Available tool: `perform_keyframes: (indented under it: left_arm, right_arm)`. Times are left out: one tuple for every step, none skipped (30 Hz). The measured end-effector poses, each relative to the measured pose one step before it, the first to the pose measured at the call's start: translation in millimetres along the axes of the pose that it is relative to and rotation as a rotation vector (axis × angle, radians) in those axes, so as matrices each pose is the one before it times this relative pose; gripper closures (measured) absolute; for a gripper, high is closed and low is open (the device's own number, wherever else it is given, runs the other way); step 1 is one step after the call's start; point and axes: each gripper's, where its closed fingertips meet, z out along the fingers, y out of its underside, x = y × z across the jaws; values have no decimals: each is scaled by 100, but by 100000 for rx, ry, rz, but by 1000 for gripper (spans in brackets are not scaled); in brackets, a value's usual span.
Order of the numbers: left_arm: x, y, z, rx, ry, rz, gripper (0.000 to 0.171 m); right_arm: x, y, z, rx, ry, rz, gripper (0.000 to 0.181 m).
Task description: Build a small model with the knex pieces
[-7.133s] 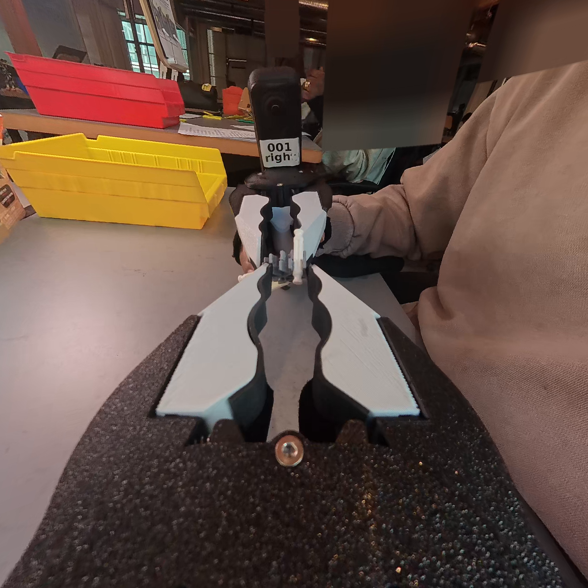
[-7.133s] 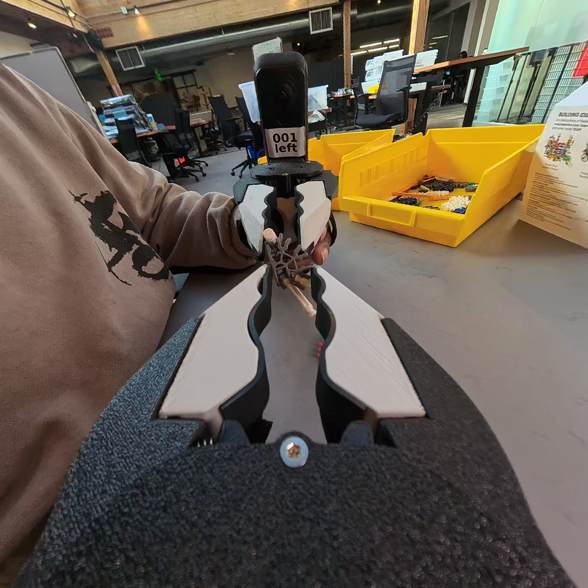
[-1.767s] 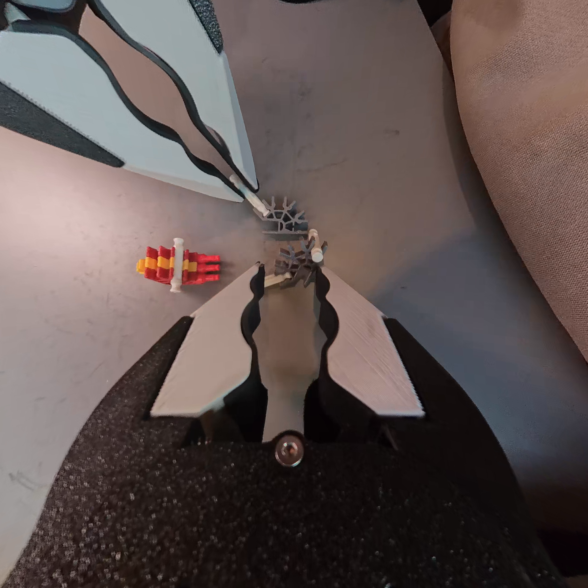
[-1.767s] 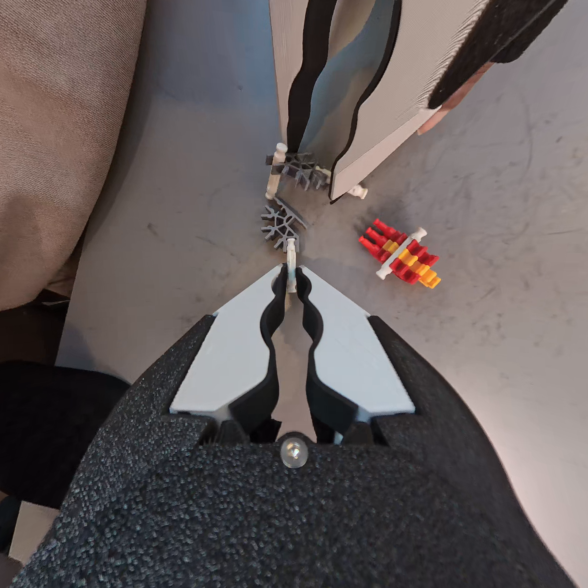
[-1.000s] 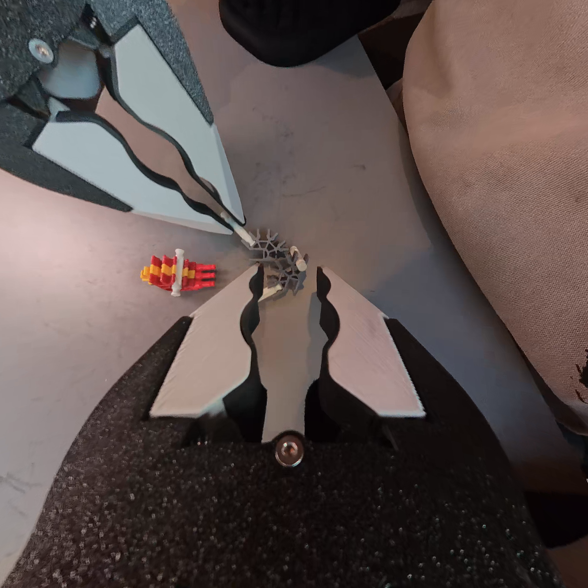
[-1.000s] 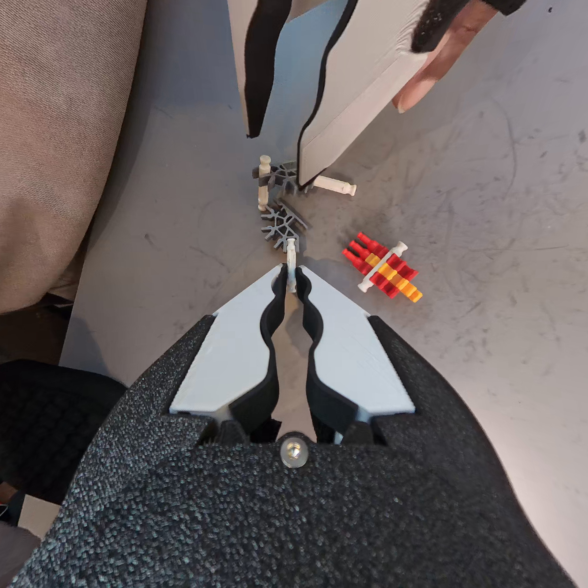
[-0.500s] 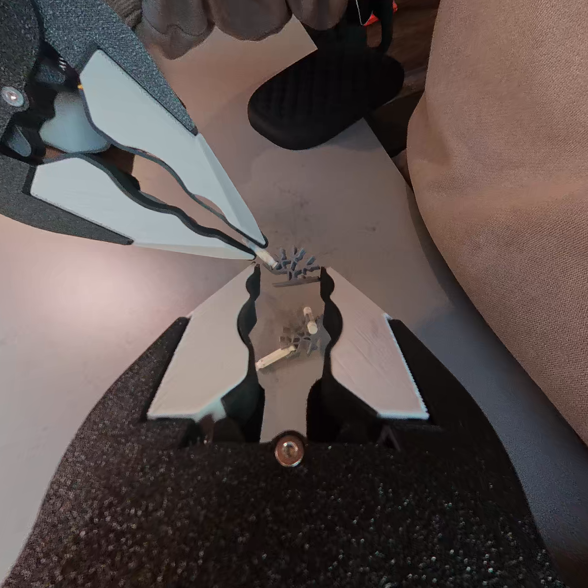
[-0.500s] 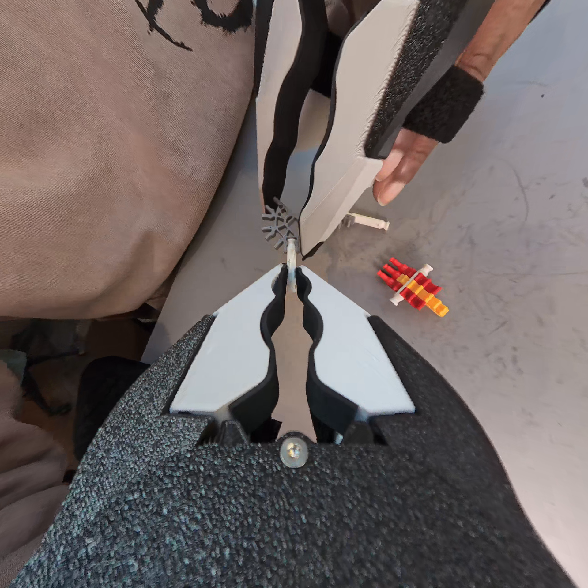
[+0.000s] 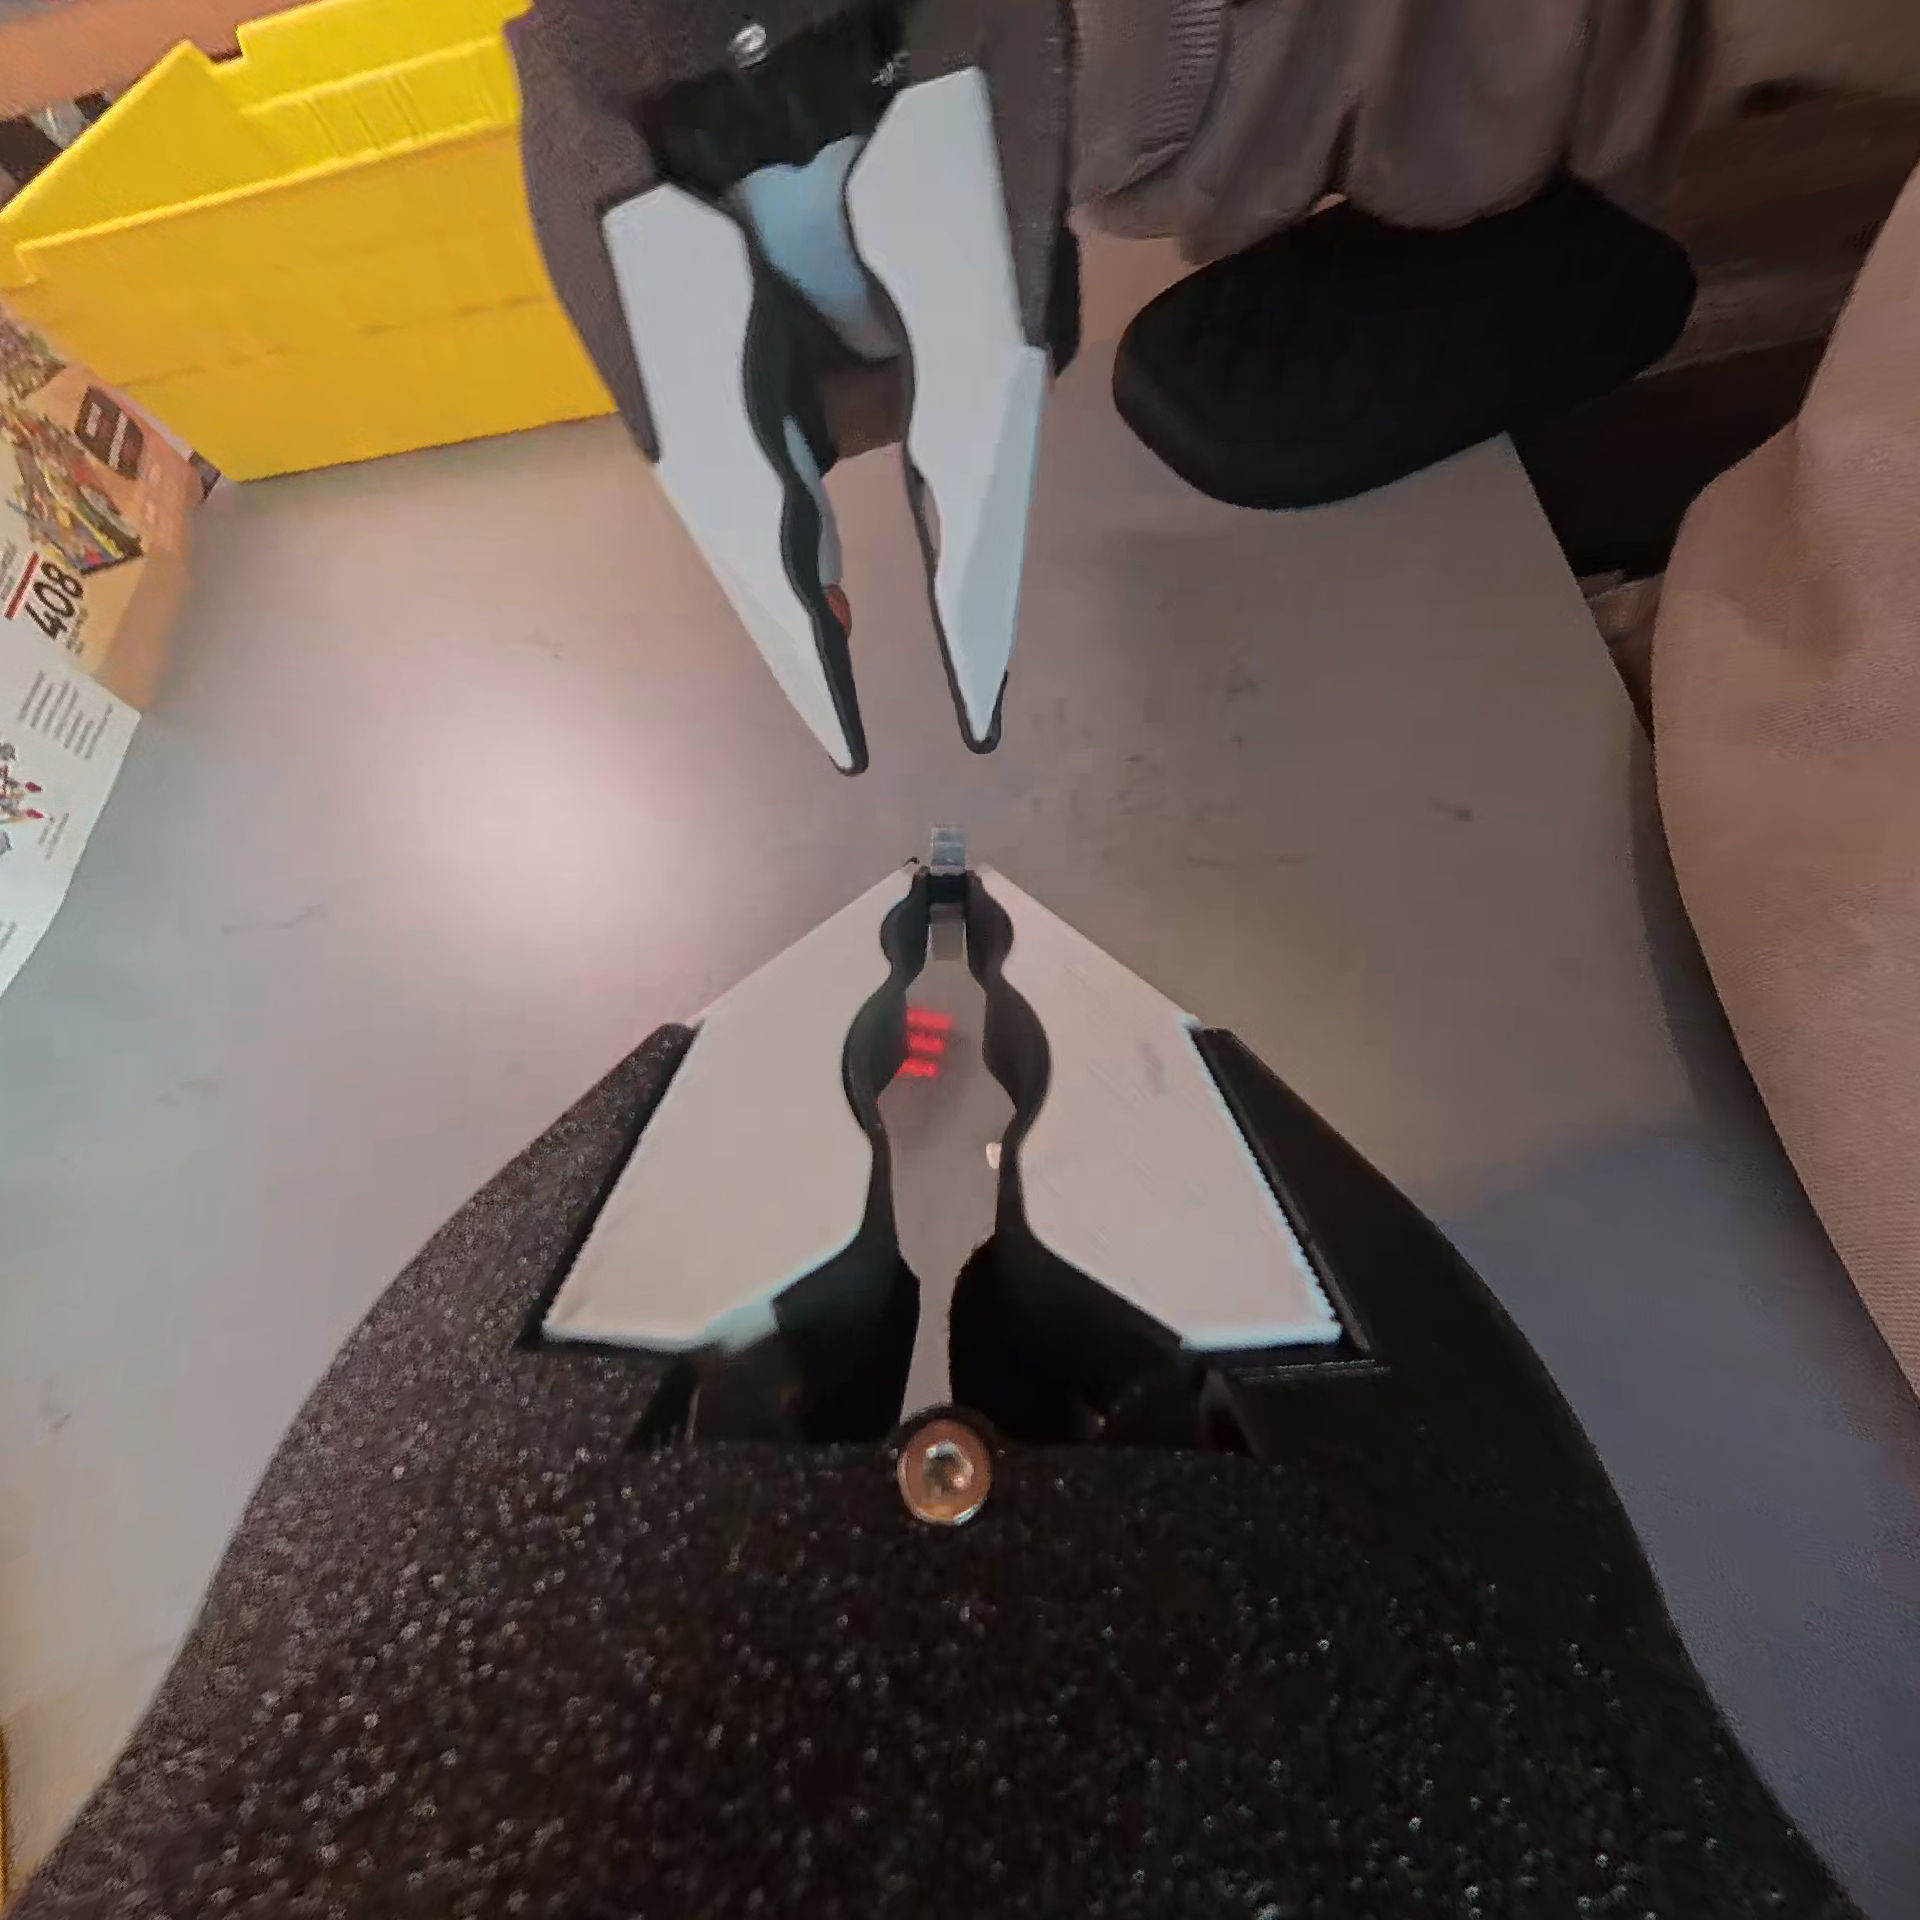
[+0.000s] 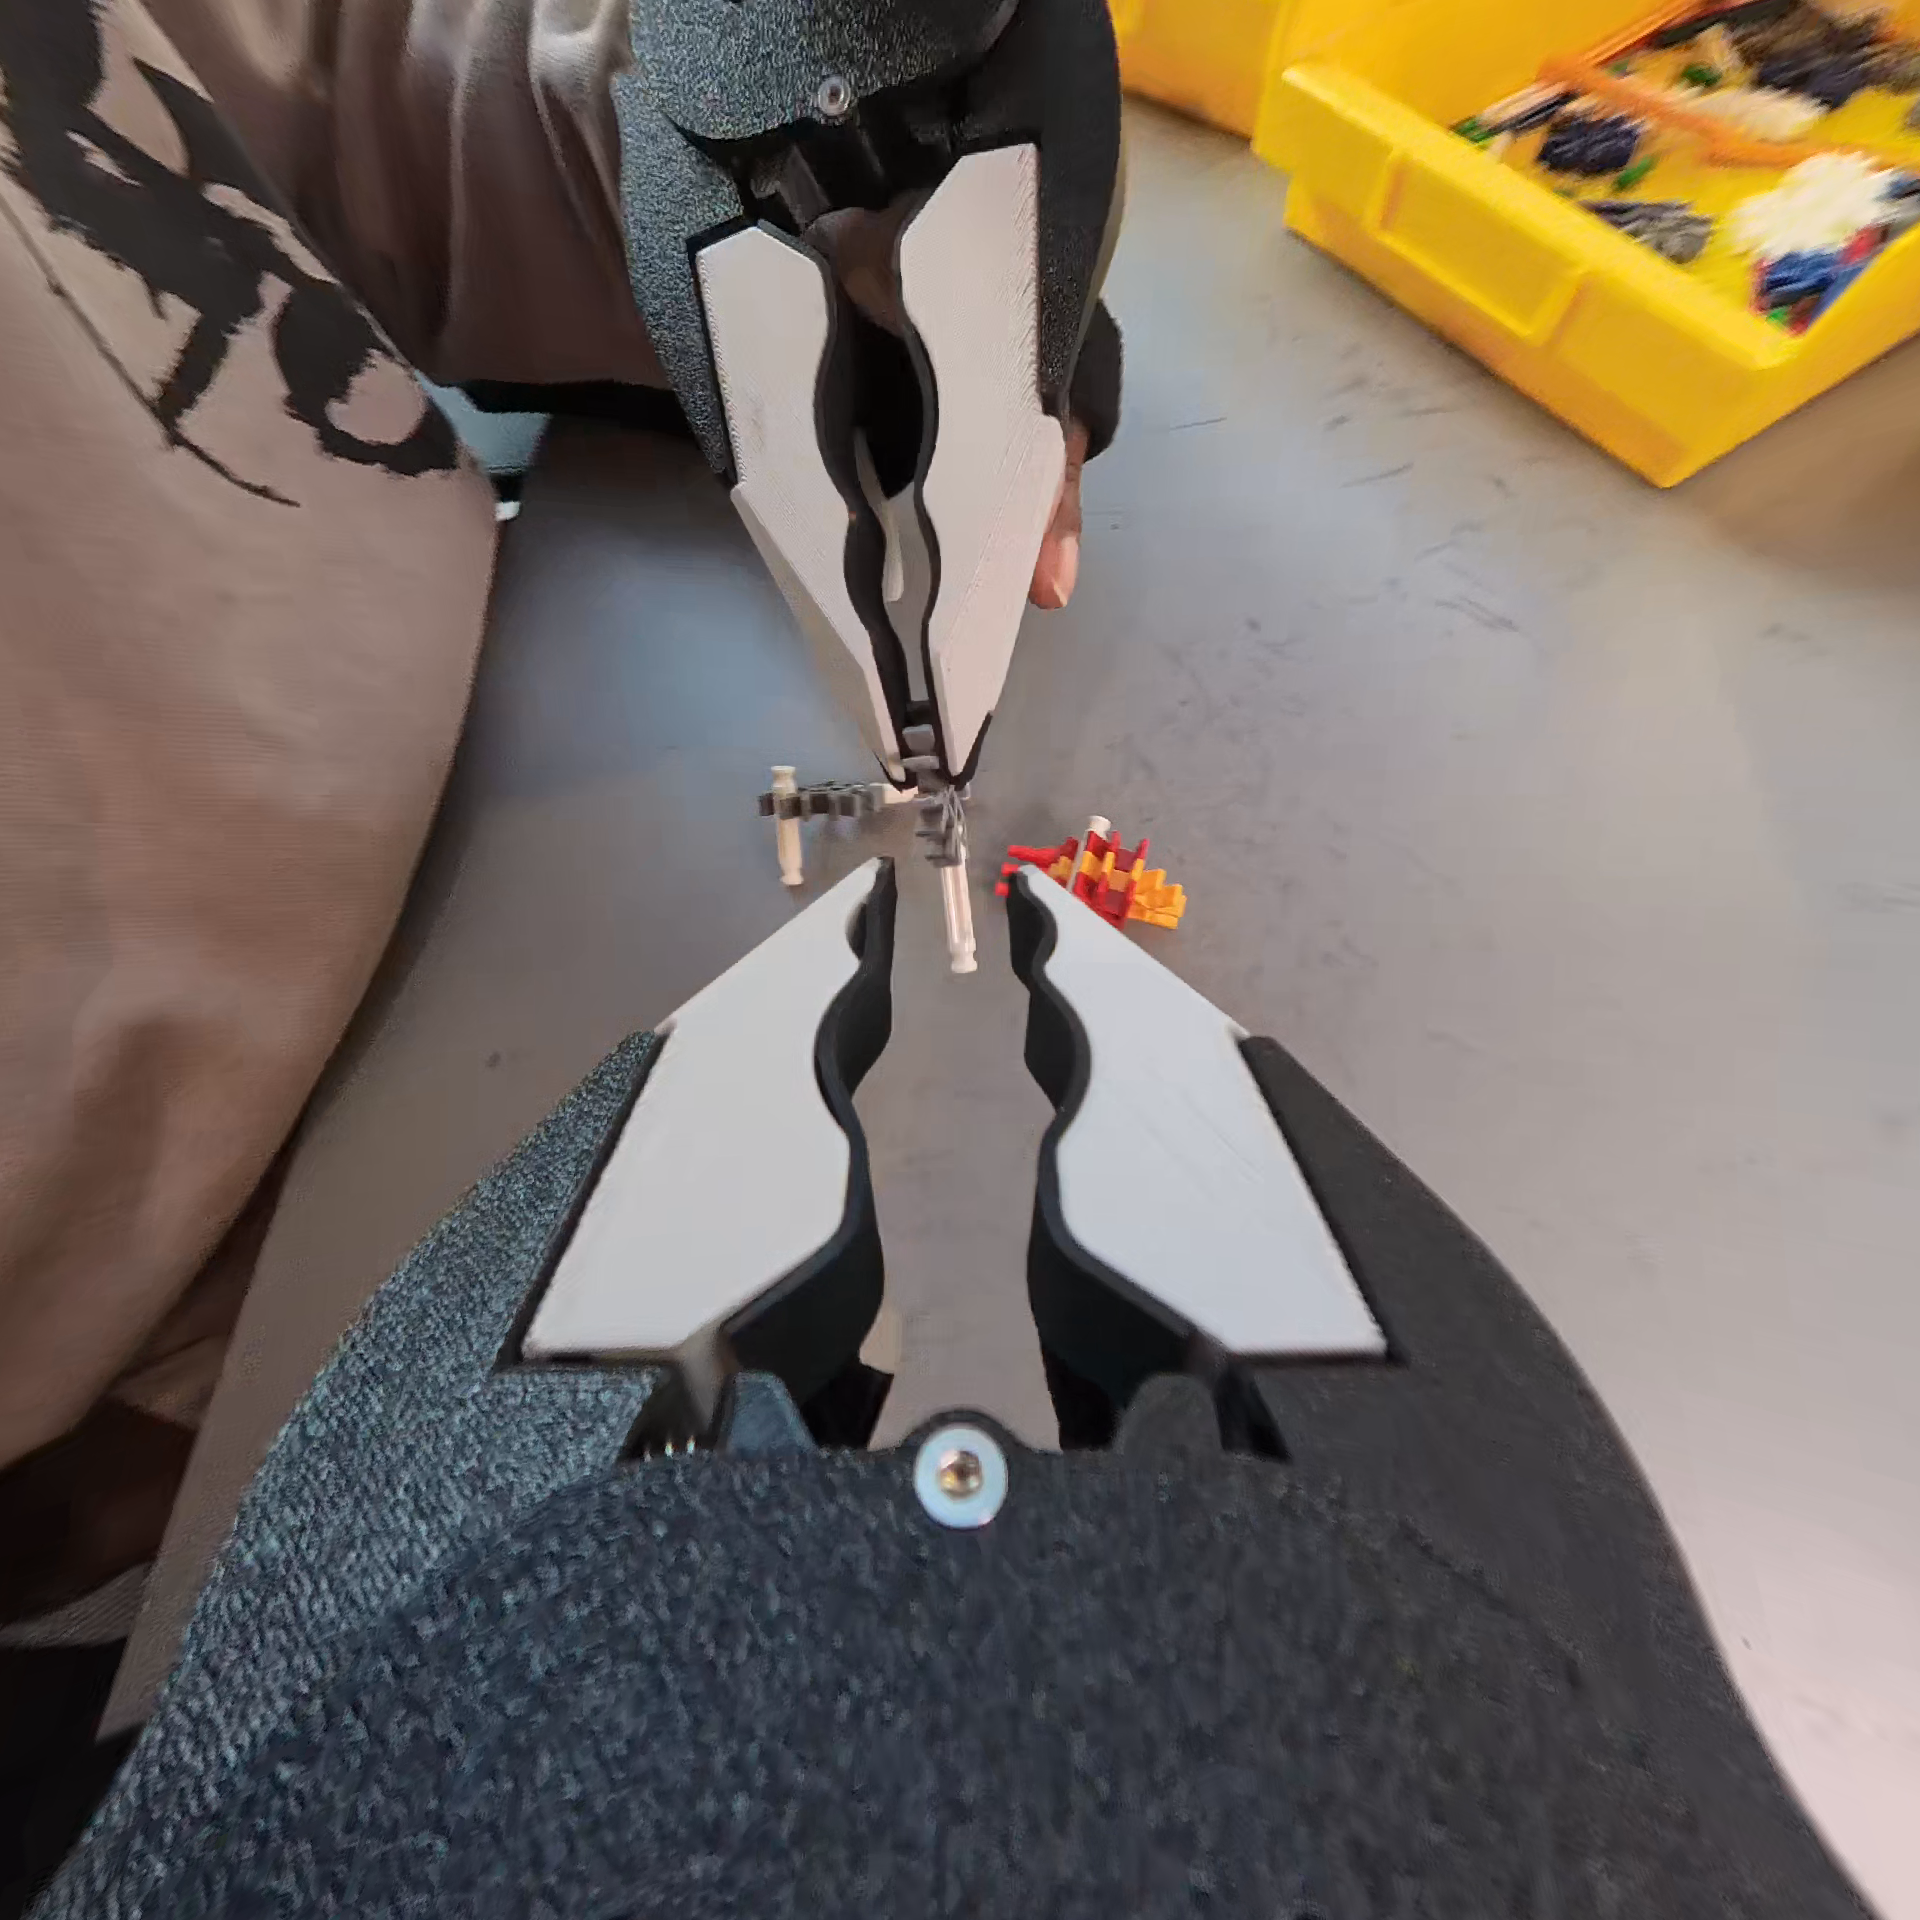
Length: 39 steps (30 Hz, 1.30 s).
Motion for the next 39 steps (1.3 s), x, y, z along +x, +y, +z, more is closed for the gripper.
perform_keyframes:
  left_arm:
    - [-292,195,115,-884,-1151,-1868,166]
    - [-230,192,143,-1033,-943,-1782,166]
    - [-141,133,187,-723,-818,-1250,166]
    - [26,38,211,-178,-298,-635,166]
    - [188,3,229,-185,459,-459,166]
    - [248,27,256,-513,488,-143,166]
    - [331,14,243,-497,788,901,166]
    - [368,53,223,-640,719,1795,166]
    - [173,128,175,-1174,-431,1998,166]
    - [94,199,85,-1536,-508,1947,166]
    - [157,103,-39,-574,535,1767,165]
    - [336,5,-205,341,2500,1274,165]
    - [348,32,-359,288,3535,108,161]
    - [28,-20,-530,715,2036,-827,156]
    - [-119,-134,-665,1734,1182,-638,151]
    - [331,-30,-710,1322,4027,-375,146]
    - [635,301,-619,-450,5797,-1043,145]
    - [479,580,-395,-2002,4335,-1601,144]
    - [226,715,-146,-2715,2119,-1181,141]
    - [341,790,98,-3475,2314,-583,138]
    - [328,785,273,-3960,2013,-291,134]
    - [46,595,391,-3462,69,213,131]
    - [-14,363,439,-2414,-515,944,126]
    - [10,181,454,-1641,-531,1492,123]
    - [94,118,445,-1201,-160,1585,121]
    - [152,154,443,-1393,340,1033,121]
    - [74,250,413,-2072,26,797,123]
    - [19,129,273,-1148,-257,1152,130]
    - [146,-215,49,1175,601,1256,138]
    - [9,-252,-80,1426,-265,1148,145]
    - [43,-59,-110,520,-61,1072,145]
    - [161,-35,-136,551,720,1060,145]
    - [240,-94,-126,952,1000,1222,145]
    - [205,-166,-135,1033,754,1213,145]
    - [184,-202,-145,858,614,1071,146]
    - [171,-205,-134,899,434,1059,146]
    - [92,-148,-104,681,3,963,146]
    - [-13,-46,-32,52,-612,762,146]
    - [-36,45,25,-572,-567,553,146]
  right_arm:
    - [117,-50,-46,1906,7754,-1657,162]
    - [12,-2,98,1007,7045,-732,162]
    - [134,250,212,-1461,7727,-1238,162]
    - [138,346,235,-2496,7652,-2445,163]
    - [-94,267,242,-2160,5632,-3273,165]
    - [-236,179,254,-1777,3895,-3391,166]
    - [-377,191,285,-1942,1958,-3625,166]
    - [-352,146,275,-1634,874,-3649,169]
    - [-321,55,215,-826,-179,-3397,176]
    - [-170,173,215,-1427,-705,-2561,176]
    - [-105,35,129,-210,-1289,-2433,177]
    - [-244,-138,53,1309,-2207,-3294,177]
    - [-209,-211,17,1897,-1757,-3985,177]
    - [-142,-45,55,699,-1105,-4316,177]
    - [-117,201,99,-899,-708,-5110,177]
    - [-101,223,99,-1221,-83,-5529,177]
    - [-159,155,121,-1052,-32,-5578,177]
    - [-215,117,172,-1134,81,-5939,178]
    - [-295,78,193,-1162,32,-6711,177]
    - [-379,-40,207,-743,-148,-7051,178]
    - [-341,-144,218,-349,2,-6390,178]
    - [-327,-185,215,-215,-269,-5625,177]
    - [-285,-182,203,-132,-467,-5068,177]
    - [-67,-235,154,479,377,-4125,178]
    - [-22,-220,128,737,7,-3181,178]
    - [22,-190,107,722,-67,-2792,178]
    - [58,-121,111,442,-11,-2875,178]
    - [32,-120,103,484,109,-3135,178]
    - [38,-114,98,427,202,-3209,178]
    - [22,-167,79,589,262,-3123,178]
    - [-12,-197,72,692,162,-2824,178]
    - [-28,-216,75,652,182,-2676,178]
    - [-41,-239,75,844,103,-2566,177]
    - [-72,-223,92,741,-99,-2177,177]
    - [-106,-264,100,932,-223,-1821,177]
    - [-131,-274,108,1104,-285,-1210,176]
    - [-188,-265,114,949,-471,-564,176]
    - [38,-66,27,216,858,-825,176]
    - [2,45,-42,210,411,53,175]
